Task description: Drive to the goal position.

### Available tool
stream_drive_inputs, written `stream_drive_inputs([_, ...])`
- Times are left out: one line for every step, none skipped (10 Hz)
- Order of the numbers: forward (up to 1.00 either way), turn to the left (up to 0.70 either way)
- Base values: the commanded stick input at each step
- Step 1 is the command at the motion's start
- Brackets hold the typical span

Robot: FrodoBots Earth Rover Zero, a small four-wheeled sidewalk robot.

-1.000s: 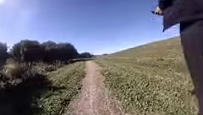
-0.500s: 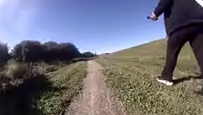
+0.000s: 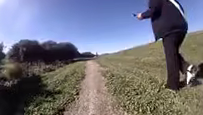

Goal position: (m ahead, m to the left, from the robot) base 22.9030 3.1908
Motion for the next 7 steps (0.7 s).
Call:
stream_drive_inputs([1.00, 0.00])
stream_drive_inputs([1.00, 0.00])
stream_drive_inputs([1.00, 0.00])
stream_drive_inputs([1.00, 0.00])
stream_drive_inputs([1.00, 0.23])
stream_drive_inputs([1.00, 0.37])
stream_drive_inputs([1.00, 0.32])
